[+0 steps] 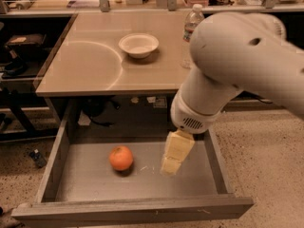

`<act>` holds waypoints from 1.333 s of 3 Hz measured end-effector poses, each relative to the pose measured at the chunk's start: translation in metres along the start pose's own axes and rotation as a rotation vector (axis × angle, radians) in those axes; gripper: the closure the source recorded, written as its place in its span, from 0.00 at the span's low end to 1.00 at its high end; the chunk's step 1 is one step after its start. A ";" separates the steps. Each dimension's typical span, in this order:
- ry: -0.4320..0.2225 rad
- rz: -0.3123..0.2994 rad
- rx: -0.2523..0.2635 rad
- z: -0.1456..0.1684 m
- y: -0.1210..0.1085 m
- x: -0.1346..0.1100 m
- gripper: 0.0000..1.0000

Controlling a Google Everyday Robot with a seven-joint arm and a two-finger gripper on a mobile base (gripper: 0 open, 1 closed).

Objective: Pick orange from top drawer and place on counter

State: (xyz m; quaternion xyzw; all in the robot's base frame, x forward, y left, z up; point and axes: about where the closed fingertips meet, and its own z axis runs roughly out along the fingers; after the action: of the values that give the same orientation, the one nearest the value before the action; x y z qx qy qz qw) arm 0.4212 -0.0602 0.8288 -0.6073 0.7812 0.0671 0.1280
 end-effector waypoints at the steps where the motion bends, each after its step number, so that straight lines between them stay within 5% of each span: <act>1: 0.005 0.031 -0.019 0.041 -0.004 -0.013 0.00; 3: -0.035 0.023 -0.038 0.048 0.002 -0.023 0.00; 4: -0.102 -0.037 -0.031 0.068 0.018 -0.065 0.00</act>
Offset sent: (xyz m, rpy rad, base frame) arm 0.0104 0.0197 -0.0317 0.0016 0.0237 -0.0213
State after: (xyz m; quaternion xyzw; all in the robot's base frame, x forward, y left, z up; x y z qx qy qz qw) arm 0.4271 0.0226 0.7811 -0.6192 0.7612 0.1080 0.1595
